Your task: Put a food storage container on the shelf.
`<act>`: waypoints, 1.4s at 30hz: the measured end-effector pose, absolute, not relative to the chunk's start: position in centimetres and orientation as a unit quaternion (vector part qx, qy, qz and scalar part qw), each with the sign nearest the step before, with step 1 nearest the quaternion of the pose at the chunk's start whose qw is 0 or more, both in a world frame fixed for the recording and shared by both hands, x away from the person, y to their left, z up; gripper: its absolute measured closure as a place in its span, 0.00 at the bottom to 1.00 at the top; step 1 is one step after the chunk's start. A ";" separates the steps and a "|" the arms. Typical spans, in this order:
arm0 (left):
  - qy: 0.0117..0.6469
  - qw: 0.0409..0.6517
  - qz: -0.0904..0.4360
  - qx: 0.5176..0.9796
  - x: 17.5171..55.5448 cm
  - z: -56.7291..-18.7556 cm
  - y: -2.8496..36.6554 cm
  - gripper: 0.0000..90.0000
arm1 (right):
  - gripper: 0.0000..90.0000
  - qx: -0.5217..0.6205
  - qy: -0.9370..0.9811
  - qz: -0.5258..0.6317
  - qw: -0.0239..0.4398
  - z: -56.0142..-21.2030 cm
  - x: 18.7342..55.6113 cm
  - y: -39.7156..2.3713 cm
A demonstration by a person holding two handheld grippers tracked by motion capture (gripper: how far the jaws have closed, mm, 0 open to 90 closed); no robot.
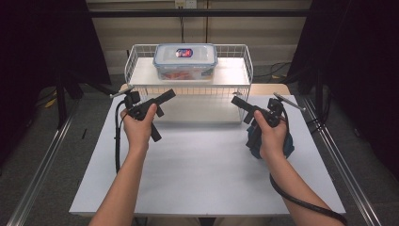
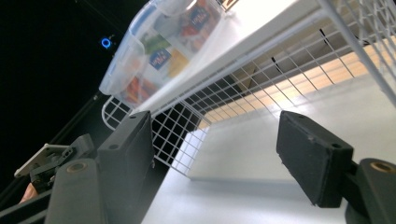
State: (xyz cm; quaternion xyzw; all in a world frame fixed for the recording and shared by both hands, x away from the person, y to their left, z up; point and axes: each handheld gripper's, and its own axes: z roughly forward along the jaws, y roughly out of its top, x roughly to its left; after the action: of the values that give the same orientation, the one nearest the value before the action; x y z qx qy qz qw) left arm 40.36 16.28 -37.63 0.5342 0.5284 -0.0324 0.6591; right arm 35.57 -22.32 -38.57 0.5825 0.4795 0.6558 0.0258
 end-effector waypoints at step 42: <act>0.522 0.620 -0.058 0.583 37.9 -42.2 17.3 0.05 | 0.55 0.618 0.536 0.568 0.097 -41.8 32.6 -30.9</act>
State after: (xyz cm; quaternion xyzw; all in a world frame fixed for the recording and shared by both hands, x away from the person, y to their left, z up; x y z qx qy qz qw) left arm 37.94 17.31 -42.22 0.5827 0.5219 -0.0576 0.6203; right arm 32.61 -30.94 -41.76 0.6177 0.5356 0.5676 0.0969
